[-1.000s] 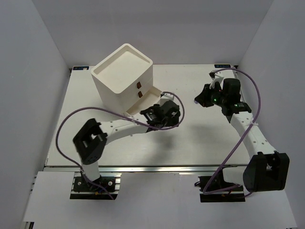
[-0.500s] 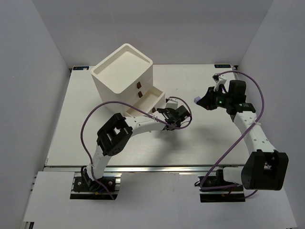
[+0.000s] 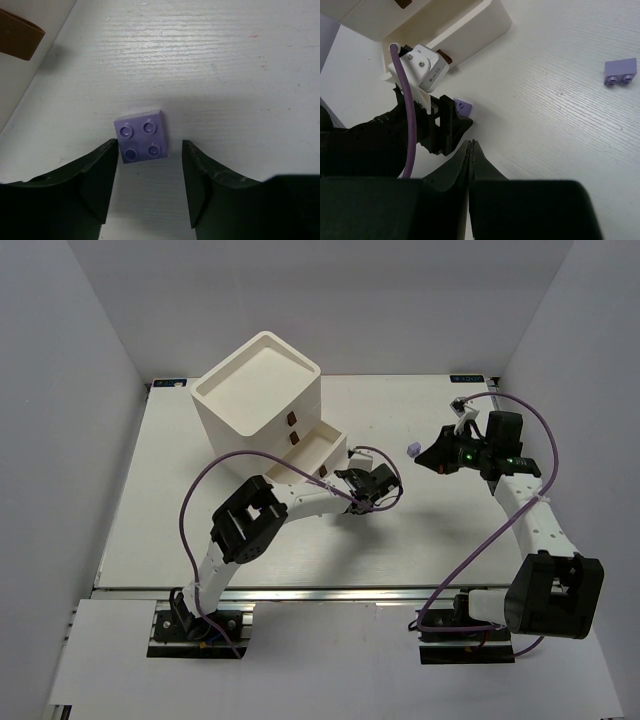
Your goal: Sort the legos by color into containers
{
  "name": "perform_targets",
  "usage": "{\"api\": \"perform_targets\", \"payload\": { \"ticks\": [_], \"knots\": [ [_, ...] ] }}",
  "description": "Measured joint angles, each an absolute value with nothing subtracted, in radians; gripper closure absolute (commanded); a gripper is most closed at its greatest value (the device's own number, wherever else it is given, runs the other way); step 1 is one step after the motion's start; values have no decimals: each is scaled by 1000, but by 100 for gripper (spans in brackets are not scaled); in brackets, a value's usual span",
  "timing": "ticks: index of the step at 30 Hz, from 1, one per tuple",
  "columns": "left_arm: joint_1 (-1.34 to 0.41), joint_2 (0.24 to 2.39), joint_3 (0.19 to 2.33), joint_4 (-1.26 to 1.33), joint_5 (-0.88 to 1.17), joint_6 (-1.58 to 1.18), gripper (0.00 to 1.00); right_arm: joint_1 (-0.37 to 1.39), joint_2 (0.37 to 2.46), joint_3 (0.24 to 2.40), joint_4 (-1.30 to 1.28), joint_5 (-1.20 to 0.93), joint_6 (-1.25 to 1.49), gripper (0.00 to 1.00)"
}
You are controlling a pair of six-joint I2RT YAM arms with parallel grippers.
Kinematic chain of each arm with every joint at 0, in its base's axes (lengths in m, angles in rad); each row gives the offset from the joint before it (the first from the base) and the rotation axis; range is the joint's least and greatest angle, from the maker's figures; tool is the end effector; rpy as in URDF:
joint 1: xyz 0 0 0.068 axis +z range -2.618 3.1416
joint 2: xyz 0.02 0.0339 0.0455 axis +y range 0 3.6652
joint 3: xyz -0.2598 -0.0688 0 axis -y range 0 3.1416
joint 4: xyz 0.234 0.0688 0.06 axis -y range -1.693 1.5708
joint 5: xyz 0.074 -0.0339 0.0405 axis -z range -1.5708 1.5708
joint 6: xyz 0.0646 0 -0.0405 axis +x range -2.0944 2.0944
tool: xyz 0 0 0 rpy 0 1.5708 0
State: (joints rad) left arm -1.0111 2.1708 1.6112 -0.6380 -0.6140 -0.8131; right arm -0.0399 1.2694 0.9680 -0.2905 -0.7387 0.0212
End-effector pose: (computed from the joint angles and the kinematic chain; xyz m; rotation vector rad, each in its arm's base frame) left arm 0.2668 -0.3557 0.1365 0.0956 2.4369 0.1089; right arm 0.2867 0.0321 0.2815 -0.3587 2.0549 0.7807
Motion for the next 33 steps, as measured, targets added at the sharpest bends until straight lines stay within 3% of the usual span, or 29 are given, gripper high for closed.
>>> {"api": "perform_targets", "payload": {
  "ticks": [1,7,11,21,26,33],
  "knots": [
    [-1010,2172,1612,-635,-614,-813,44,-40,1272,967,-290,-744,21,100],
    [-1005,2186,1628,-620,-614,-809,57,-54,1272,966,-291,-767,19,100],
    [-1004,2186,1628,-615,-614,-787,74,-62,1273,965,-290,-781,19,100],
    [-1004,2022,1504,-529,-564,-561,93,-71,1292,964,-291,-813,18,100],
    [-981,1834,1501,-532,-588,-469,93,-71,1305,964,-292,-832,7,97],
    [-860,1755,1530,-582,-648,-387,92,-70,1338,964,-319,-871,-45,76]
  ]
}}
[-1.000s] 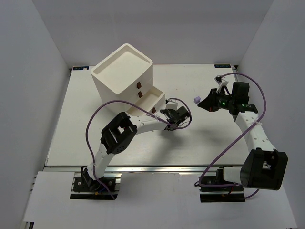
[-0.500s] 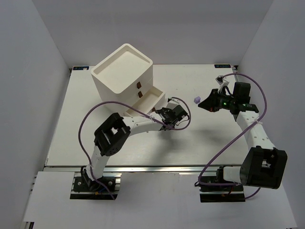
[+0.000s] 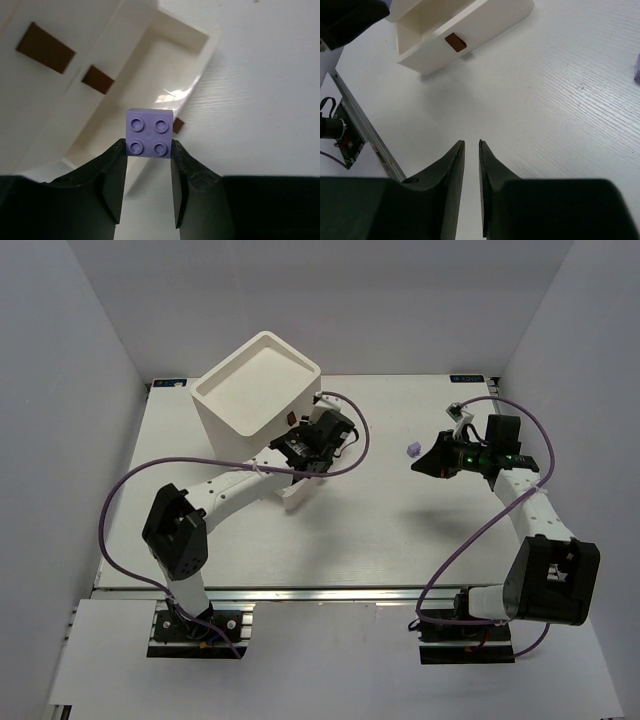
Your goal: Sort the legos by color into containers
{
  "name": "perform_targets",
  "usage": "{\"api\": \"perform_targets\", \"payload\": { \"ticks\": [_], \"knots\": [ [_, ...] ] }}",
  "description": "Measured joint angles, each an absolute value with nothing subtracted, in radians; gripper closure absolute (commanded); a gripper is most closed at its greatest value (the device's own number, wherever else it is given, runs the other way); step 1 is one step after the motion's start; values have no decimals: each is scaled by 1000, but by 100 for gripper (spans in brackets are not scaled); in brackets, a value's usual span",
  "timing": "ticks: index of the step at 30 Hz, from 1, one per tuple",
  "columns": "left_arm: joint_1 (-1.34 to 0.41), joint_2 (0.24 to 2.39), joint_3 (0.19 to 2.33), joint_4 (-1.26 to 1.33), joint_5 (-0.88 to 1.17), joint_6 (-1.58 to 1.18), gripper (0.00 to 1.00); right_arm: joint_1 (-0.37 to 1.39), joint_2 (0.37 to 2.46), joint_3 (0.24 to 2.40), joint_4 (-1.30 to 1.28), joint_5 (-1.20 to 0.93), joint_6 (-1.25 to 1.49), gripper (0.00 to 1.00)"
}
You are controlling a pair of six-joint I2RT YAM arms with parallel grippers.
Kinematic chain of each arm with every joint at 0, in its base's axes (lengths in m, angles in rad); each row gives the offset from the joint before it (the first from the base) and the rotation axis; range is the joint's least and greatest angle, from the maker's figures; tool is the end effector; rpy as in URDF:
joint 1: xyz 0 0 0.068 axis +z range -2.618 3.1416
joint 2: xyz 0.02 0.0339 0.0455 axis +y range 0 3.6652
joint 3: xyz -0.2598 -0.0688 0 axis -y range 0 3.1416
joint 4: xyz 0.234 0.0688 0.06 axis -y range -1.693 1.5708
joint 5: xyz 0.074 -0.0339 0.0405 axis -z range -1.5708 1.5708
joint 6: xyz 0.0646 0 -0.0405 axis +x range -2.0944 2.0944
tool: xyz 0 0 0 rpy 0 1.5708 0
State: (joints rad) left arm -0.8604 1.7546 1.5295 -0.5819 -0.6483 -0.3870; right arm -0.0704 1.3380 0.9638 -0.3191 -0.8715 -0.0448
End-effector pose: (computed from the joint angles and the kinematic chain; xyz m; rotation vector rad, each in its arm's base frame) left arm 0.2877 -0.2746 0.2845 0.2238 2.1740 0.0827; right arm 0.2915 0.0290 0.2627 -0.4257 2.0755 0.9062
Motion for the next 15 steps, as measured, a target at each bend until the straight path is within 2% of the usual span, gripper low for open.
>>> {"api": "perform_targets", "payload": {
  "ticks": [4,5,6,8,9,12,15],
  "knots": [
    [-798,1787,1529,-617,-662,-358,87,-70,1342,964,-329,-883,-66,69],
    [-787,1797,1529,-623,-665,-353,75,-70,1342,964,-332,-886,-72,66],
    [-777,1808,1530,-629,-665,-348,69,-70,1342,964,-335,-887,-76,59],
    [-763,1827,1530,-636,-665,-344,60,-70,1346,964,-340,-891,-87,52],
    [-757,1836,1530,-641,-663,-340,47,-69,1349,964,-342,-893,-91,44],
    [-746,1848,1530,-646,-654,-337,36,-65,1365,964,-348,-893,-110,33],
    [-738,1850,1530,-646,-645,-335,33,-61,1382,964,-356,-885,-124,29]
  ]
}}
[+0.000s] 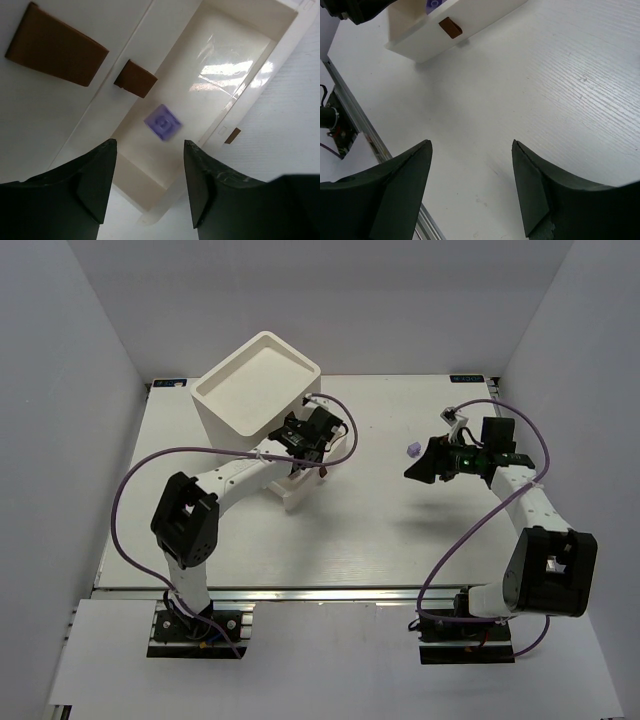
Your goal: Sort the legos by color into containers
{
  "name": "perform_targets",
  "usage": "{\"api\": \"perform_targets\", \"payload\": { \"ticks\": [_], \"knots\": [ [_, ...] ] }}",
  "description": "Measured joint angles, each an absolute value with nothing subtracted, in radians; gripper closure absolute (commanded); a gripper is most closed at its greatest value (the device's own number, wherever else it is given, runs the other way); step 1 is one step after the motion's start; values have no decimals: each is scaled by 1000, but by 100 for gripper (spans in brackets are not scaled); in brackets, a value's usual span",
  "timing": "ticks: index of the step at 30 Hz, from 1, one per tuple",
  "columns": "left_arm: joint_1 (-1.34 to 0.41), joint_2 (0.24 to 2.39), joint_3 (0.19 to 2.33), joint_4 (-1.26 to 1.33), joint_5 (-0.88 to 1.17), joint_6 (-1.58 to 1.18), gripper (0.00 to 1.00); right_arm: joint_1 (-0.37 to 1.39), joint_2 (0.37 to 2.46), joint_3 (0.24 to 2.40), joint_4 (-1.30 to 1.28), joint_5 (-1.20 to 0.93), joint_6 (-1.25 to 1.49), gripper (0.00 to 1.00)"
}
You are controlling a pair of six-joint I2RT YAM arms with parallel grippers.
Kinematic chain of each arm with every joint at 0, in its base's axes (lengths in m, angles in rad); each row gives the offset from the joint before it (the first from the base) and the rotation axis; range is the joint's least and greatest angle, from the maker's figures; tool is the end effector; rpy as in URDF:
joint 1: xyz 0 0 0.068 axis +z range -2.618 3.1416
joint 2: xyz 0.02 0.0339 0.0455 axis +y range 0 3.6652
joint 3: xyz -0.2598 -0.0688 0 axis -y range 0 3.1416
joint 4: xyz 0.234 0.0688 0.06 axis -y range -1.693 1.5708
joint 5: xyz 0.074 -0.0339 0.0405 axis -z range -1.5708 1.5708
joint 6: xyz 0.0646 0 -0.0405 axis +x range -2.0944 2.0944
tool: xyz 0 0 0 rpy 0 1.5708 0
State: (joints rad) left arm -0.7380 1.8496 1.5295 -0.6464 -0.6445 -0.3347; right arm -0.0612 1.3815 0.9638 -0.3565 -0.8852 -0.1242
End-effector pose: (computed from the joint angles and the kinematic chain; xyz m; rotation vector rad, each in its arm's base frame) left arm 0.3249 -0.2430 0.2432 0.2255 2.2952 0.2930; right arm 0.2940 0.0321 0.2482 -0.4897 2.1070 0.9185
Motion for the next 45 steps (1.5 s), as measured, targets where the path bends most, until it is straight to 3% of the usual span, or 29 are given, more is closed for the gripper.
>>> {"api": "perform_targets", "payload": {
  "ticks": [2,4,6,7,8,10,11,13,14,18,22,26,31,38,45],
  "knots": [
    [-732,1850,1530,-646,-640,-334,32,-60,1383,964,-361,-867,-132,27],
    [-728,1850,1530,-646,-636,-334,37,-56,1383,965,-360,-839,-138,26],
    [-728,1845,1528,-646,-624,-337,55,-49,1383,965,-360,-792,-141,25],
    [-727,1835,1521,-643,-609,-338,78,-46,1383,965,-358,-765,-142,25],
    [-725,1816,1507,-637,-588,-342,85,-40,1384,968,-356,-722,-147,25],
    [-724,1739,1438,-607,-529,-327,89,-30,1398,980,-346,-643,-162,25],
    [-723,1678,1383,-587,-476,-318,85,-25,1412,993,-341,-606,-170,25],
    [-723,1521,1254,-542,-386,-295,62,-21,1467,1036,-332,-526,-193,24],
    [-723,1436,1195,-533,-345,-281,39,-20,1499,1059,-327,-493,-204,20],
    [-723,1074,1013,-484,-203,-249,23,-18,1647,1151,-307,-396,-249,11],
    [-724,827,920,-475,-135,-218,21,-12,1792,1248,-311,-348,-300,11],
    [-728,715,847,-478,-114,-192,20,7,1920,1353,-317,-330,-356,11],
    [-736,675,743,-484,-120,-178,20,51,2016,1448,-332,-329,-408,15],
    [-738,630,715,-483,-143,-172,20,96,2102,1548,-347,-292,-431,31],
    [-738,601,715,-477,-153,-173,19,98,2116,1548,-361,-217,-437,36]
  ]
}}
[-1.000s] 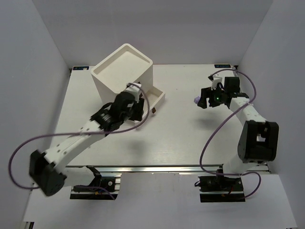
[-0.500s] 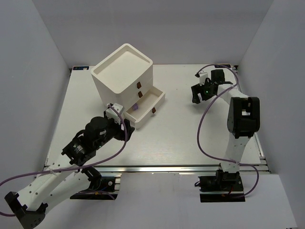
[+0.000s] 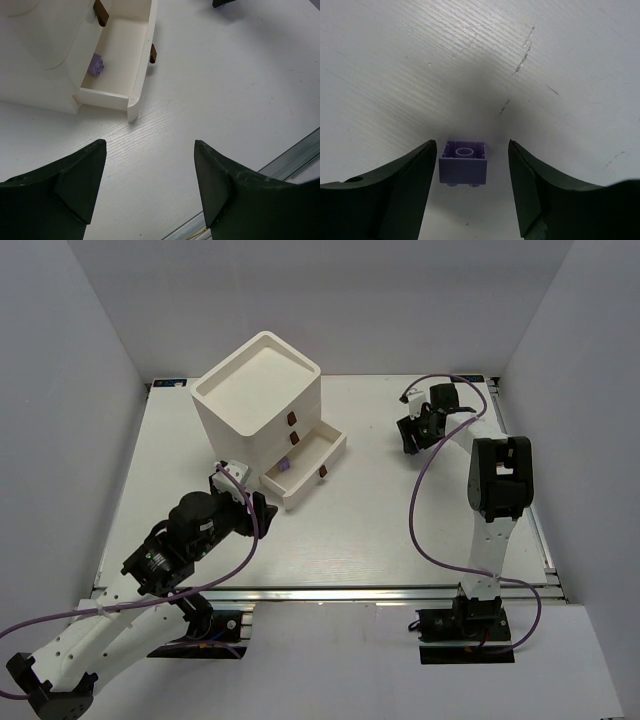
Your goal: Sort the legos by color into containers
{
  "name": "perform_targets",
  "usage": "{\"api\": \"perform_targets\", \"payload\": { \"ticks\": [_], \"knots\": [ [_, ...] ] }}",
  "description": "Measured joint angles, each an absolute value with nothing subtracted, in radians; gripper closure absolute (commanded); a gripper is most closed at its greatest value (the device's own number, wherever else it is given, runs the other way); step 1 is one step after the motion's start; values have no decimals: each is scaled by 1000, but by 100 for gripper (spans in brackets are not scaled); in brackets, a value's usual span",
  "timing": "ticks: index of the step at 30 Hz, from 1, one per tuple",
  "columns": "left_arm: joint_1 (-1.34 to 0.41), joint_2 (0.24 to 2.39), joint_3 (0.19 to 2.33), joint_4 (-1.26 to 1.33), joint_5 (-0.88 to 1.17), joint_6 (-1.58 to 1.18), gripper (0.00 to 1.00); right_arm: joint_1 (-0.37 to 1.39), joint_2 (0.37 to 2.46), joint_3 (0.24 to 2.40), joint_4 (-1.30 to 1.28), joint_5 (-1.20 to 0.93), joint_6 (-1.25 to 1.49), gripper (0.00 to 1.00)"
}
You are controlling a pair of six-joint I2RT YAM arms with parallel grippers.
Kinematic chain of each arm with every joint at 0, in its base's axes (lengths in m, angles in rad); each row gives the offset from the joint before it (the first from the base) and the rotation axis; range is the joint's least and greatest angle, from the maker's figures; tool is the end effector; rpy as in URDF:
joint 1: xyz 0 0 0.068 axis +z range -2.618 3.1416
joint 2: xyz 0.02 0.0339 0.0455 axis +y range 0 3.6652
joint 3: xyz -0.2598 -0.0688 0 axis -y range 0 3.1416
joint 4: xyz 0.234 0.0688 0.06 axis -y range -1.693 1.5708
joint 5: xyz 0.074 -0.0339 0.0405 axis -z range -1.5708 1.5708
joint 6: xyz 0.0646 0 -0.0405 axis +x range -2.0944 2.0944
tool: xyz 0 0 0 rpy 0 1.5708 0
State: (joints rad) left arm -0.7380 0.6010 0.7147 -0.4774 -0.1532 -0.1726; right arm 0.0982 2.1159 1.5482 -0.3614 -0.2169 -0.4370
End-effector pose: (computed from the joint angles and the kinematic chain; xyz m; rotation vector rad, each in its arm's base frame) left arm 0.1252 -0.1005 0.2975 0.4460 1.9060 -0.4578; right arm 0.4627 0.0596 0.1506 -0.7399 2.3602 0.1268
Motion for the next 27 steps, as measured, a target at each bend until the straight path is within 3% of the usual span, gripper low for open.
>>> {"api": "perform_targets", "payload": {
  "ticks": [3,4,7,8,16,22,27],
  "knots": [
    [-738,601,715,-477,-157,-173,19,96,2116,1547,-361,-204,-453,53],
    [-738,601,715,-477,-158,-173,19,95,2116,1546,-361,-203,-455,67],
    [-738,601,715,-477,-159,-173,19,94,2116,1543,-361,-202,-459,96],
    [-738,601,715,-477,-160,-173,19,95,2116,1543,-362,-204,-457,100],
    [-738,593,715,-477,-165,-175,18,124,2037,1545,-493,-364,-475,100],
    [-738,580,714,-477,-174,-178,18,290,1856,1603,-528,-499,-447,100],
    [-738,581,714,-478,-181,-181,18,428,1868,1737,-514,-538,-397,100]
  ]
}}
